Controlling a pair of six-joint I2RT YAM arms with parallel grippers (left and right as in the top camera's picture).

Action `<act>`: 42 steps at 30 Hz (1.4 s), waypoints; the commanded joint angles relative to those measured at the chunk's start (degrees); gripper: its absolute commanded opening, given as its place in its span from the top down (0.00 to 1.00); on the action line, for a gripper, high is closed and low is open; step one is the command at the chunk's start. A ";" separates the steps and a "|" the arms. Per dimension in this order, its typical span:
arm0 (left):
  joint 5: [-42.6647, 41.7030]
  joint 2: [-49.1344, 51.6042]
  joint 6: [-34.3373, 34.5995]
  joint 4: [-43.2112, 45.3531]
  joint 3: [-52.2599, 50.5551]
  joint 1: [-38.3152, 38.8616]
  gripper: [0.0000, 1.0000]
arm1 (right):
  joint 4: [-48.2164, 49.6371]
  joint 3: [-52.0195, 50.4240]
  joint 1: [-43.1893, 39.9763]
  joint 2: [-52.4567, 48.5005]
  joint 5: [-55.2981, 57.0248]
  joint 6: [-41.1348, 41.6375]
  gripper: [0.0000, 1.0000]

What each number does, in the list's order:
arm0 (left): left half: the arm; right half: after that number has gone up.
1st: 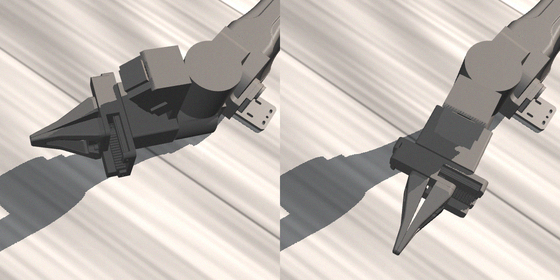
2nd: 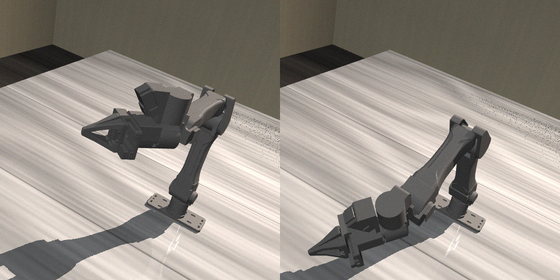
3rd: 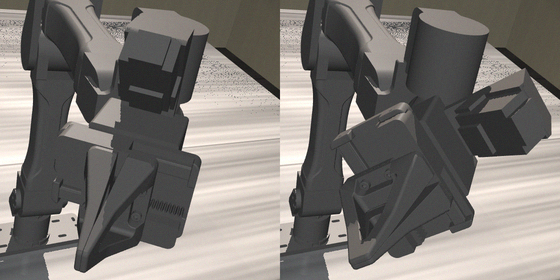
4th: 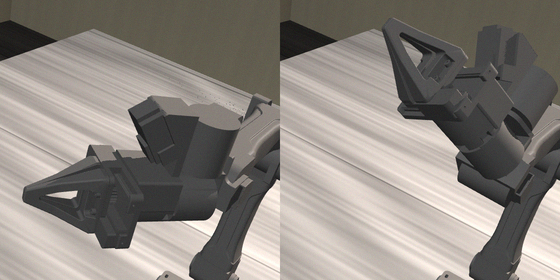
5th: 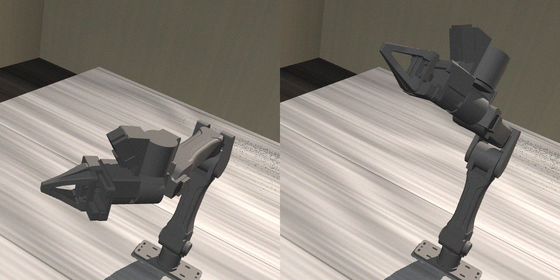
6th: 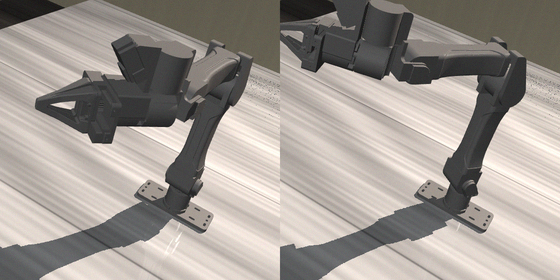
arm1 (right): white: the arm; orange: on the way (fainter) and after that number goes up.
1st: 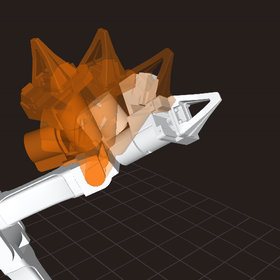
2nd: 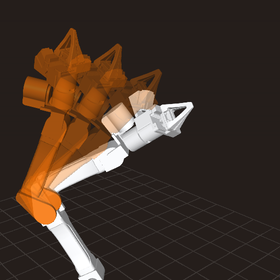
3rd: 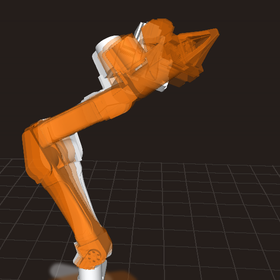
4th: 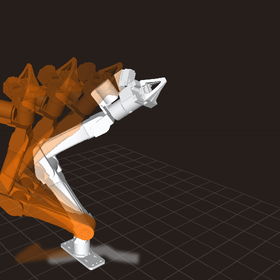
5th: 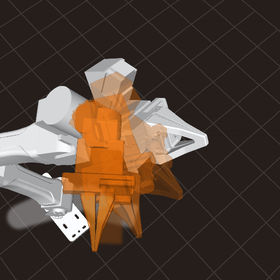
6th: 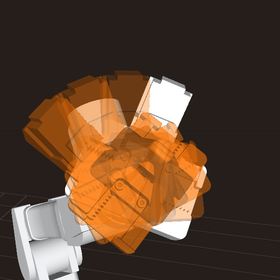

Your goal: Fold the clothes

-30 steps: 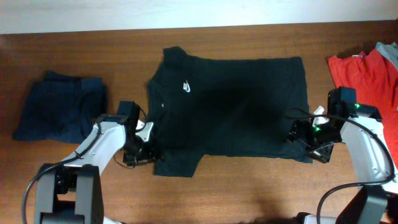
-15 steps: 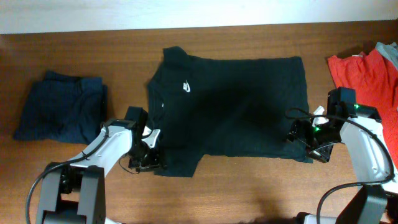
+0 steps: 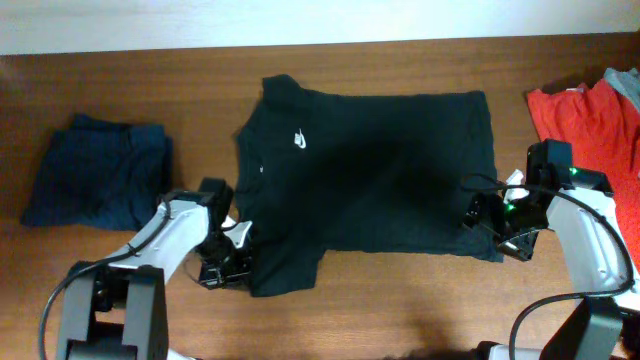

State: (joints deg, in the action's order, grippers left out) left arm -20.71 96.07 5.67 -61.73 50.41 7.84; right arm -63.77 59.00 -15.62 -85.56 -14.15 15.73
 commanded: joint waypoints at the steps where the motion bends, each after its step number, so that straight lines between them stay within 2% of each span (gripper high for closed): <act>1: 4.22 -2.58 1.27 -2.25 1.97 -4.20 0.99 | -0.31 -0.35 -0.15 0.48 1.36 1.31 0.13; 5: 5.31 -4.66 1.36 -3.28 1.97 -9.49 0.99 | -0.46 -1.97 -0.17 0.48 1.38 2.14 0.13; 11: 5.38 -4.83 1.36 -2.95 1.97 -10.36 0.99 | 3.34 -9.64 -0.17 0.42 1.11 8.31 0.12; 20: 5.53 -4.83 1.36 -2.16 1.97 -10.36 0.99 | 12.72 -20.06 -0.17 0.42 -0.72 13.57 0.27; 23: 5.53 -4.83 1.36 -2.10 1.97 -10.36 0.99 | 14.71 -20.96 -0.17 0.42 -0.57 14.88 0.37; 25: 5.53 -4.83 1.36 -1.75 1.97 -10.36 0.99 | 16.76 -21.03 -0.17 0.42 0.98 14.80 0.48; 29: 5.53 -4.83 1.33 -1.53 1.97 -10.36 0.99 | 18.01 -20.96 -0.17 0.44 4.50 14.78 0.56; 35: 5.53 -4.83 1.16 -1.51 1.97 -10.36 0.99 | 18.14 -20.04 -0.17 0.44 4.98 14.05 0.76; 38: 5.49 -4.83 1.33 -1.55 1.97 -10.36 0.99 | 16.48 -18.08 -0.15 0.46 4.98 10.58 0.96; 42: 4.42 -6.80 3.93 -2.36 1.97 -10.36 0.99 | 10.36 -14.16 -0.15 1.57 6.27 8.61 0.96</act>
State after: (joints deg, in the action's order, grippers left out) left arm -15.84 92.31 7.20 -63.40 51.33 -2.33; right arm -50.35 41.30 -15.62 -85.23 -9.98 26.87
